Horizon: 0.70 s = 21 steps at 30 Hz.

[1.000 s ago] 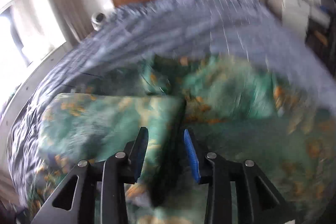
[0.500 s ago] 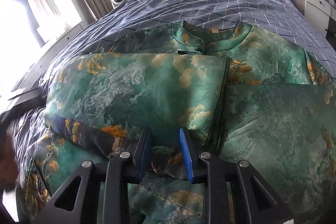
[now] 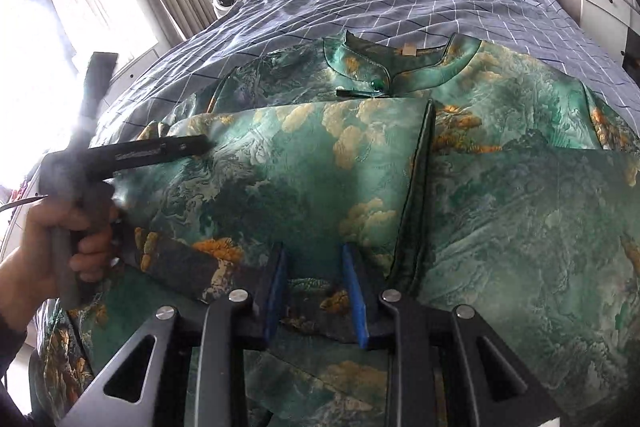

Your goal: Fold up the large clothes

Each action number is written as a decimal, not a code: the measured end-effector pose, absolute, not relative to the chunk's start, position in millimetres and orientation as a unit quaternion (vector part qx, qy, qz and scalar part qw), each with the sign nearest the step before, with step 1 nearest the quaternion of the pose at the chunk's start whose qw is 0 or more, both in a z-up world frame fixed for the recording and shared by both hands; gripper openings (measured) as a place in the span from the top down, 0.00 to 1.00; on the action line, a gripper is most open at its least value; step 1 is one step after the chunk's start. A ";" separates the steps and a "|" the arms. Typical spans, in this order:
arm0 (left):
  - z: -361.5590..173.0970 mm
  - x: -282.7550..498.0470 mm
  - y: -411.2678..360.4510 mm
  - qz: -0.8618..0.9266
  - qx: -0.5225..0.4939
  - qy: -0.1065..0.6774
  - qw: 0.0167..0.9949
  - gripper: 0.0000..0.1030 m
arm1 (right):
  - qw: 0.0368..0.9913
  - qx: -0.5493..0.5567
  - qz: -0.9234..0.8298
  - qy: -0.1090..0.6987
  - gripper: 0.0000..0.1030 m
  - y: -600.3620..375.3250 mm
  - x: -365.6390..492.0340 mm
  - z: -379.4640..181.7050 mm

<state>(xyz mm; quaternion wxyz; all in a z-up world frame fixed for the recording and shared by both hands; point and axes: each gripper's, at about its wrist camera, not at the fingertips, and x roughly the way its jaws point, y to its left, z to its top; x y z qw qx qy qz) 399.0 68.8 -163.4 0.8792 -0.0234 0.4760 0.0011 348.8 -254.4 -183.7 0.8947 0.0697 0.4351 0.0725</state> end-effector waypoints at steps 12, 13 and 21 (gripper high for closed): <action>-176.3 364.9 58.7 0.010 -0.007 0.479 0.878 0.01 | 0.897 0.051 0.063 0.435 0.74 -249.9 349.0 -184.5; -174.2 366.4 58.3 0.010 -0.004 0.479 0.878 0.01 | 0.897 0.050 0.062 0.435 0.74 -249.6 349.1 -184.6; -175.7 342.1 58.5 -0.006 -0.015 0.473 0.881 0.01 | 0.901 0.048 0.060 0.428 0.74 -249.1 347.5 -186.9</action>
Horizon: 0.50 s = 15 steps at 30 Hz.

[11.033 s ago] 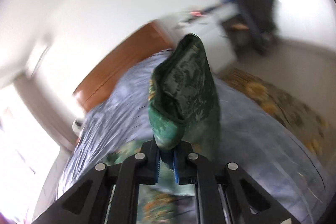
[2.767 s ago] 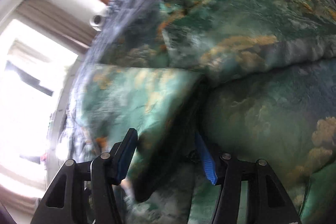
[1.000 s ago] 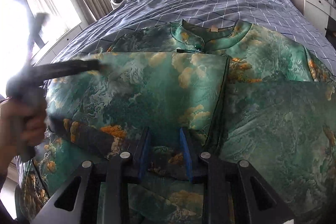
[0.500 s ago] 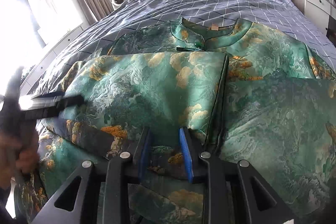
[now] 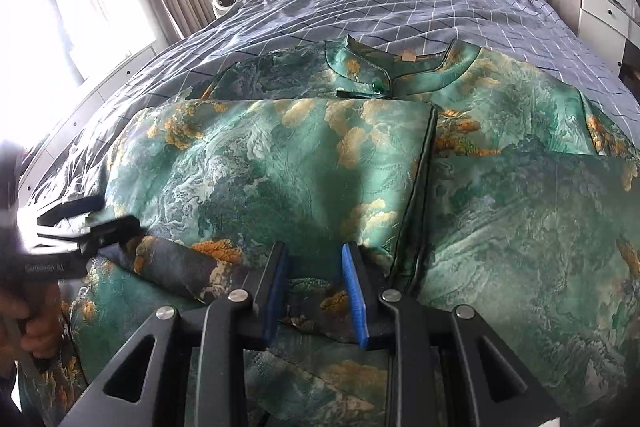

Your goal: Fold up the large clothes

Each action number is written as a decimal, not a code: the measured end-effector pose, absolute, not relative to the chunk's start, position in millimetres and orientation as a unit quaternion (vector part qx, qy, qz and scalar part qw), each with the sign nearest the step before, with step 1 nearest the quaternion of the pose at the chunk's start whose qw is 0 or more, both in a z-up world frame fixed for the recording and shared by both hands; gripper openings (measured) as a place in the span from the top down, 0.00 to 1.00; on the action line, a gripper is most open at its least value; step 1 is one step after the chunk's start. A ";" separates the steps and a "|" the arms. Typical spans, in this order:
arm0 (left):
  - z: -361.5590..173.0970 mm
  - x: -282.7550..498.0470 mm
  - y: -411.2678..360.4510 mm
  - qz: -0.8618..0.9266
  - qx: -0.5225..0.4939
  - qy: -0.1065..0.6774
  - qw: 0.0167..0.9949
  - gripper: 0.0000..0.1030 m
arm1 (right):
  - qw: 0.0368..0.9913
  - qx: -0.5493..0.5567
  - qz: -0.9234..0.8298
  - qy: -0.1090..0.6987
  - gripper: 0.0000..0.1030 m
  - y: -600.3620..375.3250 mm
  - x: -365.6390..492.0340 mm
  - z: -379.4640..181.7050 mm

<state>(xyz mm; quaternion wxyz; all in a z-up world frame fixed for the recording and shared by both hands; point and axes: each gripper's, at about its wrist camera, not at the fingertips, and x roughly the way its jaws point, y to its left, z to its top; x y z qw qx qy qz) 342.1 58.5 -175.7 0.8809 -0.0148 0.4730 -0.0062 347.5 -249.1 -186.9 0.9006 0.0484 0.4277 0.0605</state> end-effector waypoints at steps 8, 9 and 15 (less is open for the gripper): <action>-145.1 310.9 58.8 -0.023 -0.013 0.450 0.892 0.02 | 0.905 0.033 0.050 0.421 0.71 -243.8 334.3 -166.0; -139.6 299.6 58.2 -0.029 -0.012 0.447 0.894 0.02 | 0.908 0.029 0.050 0.416 0.71 -240.9 324.7 -157.9; -119.6 194.8 39.3 -0.072 0.011 0.424 0.903 0.02 | 0.901 -0.003 0.074 0.428 0.68 -222.6 231.5 -133.0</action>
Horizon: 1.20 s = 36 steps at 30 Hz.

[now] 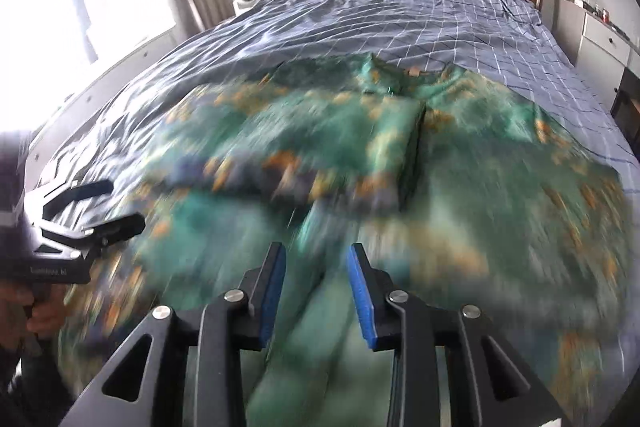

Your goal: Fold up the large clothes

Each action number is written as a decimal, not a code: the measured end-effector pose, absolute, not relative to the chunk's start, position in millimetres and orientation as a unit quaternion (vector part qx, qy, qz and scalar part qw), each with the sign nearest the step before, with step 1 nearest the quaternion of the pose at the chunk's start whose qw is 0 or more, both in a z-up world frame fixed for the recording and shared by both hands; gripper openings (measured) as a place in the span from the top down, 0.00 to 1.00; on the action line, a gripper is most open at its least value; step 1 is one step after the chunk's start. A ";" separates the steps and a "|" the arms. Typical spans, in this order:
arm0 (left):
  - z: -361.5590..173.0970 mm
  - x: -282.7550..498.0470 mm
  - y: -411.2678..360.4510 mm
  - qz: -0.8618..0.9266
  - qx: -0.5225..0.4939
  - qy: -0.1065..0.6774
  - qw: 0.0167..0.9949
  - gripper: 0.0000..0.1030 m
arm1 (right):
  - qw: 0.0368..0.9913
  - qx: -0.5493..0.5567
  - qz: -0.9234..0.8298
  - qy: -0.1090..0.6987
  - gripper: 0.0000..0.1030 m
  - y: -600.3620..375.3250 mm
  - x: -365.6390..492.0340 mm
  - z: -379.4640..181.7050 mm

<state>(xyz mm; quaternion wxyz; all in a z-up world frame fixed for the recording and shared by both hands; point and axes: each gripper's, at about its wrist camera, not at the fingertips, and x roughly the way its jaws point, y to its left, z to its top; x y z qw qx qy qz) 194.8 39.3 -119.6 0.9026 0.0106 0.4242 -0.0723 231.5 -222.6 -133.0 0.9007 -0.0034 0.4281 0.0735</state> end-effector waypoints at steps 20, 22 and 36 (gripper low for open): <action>-177.1 135.5 11.2 -0.101 0.054 0.424 0.898 0.00 | 0.914 -0.013 0.006 0.405 0.50 -225.8 100.4 -177.1; -180.8 128.6 8.9 -0.103 0.069 0.405 0.906 0.00 | 0.927 -0.014 0.013 0.374 0.50 -228.2 92.5 -192.4; -184.6 121.8 14.7 -0.108 0.057 0.387 0.914 0.00 | 0.945 -0.007 0.019 0.326 0.50 -232.0 84.4 -206.1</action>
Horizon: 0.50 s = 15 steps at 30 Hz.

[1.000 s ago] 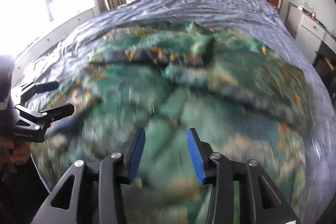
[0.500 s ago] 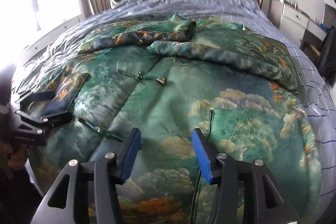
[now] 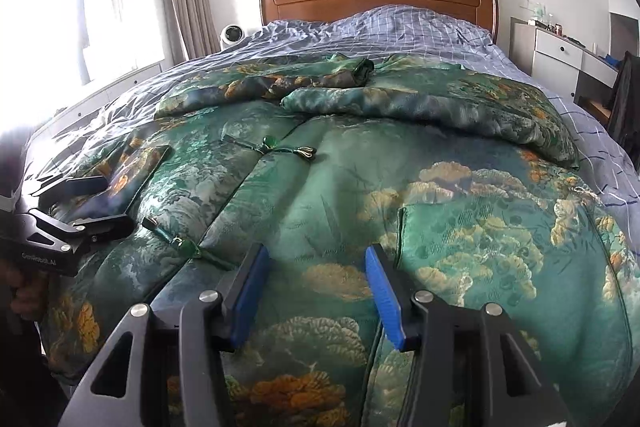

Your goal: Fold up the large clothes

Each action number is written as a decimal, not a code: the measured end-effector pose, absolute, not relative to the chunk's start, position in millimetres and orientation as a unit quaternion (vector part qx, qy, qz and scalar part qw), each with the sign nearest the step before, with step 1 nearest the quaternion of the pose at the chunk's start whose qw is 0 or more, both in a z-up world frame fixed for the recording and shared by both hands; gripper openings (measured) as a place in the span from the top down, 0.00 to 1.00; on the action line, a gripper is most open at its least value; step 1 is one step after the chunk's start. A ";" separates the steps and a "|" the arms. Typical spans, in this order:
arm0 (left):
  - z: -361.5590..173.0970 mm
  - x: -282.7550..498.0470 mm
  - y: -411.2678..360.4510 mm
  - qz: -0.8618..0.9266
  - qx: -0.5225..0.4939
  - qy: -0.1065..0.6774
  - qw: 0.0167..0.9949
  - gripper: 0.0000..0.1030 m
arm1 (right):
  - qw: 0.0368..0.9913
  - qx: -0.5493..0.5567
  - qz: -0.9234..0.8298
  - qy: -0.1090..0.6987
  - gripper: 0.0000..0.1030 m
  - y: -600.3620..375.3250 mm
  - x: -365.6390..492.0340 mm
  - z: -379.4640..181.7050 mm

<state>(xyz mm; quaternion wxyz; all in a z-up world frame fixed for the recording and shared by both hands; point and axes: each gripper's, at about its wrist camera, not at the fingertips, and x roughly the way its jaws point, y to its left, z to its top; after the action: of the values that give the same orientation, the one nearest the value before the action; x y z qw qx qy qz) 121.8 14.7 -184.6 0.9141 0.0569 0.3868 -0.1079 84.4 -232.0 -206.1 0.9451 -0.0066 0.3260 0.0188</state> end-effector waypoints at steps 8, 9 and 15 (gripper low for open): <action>-185.2 121.2 14.6 -0.108 0.059 0.384 0.915 0.00 | 0.945 -0.006 0.019 0.326 0.50 -232.2 84.7 -206.4; -185.2 121.1 14.7 -0.107 0.059 0.384 0.915 0.00 | 0.945 -0.006 0.019 0.326 0.50 -232.2 84.8 -206.5; -185.1 119.8 14.8 -0.107 0.061 0.382 0.916 0.00 | 0.945 -0.006 0.019 0.326 0.50 -232.3 84.6 -206.5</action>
<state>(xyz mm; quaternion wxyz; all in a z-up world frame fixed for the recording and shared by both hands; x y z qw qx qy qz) 119.8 14.8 -185.1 0.9160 0.0613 0.3818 -0.1066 84.6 -232.3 -206.5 0.9453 -0.0057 0.3255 0.0192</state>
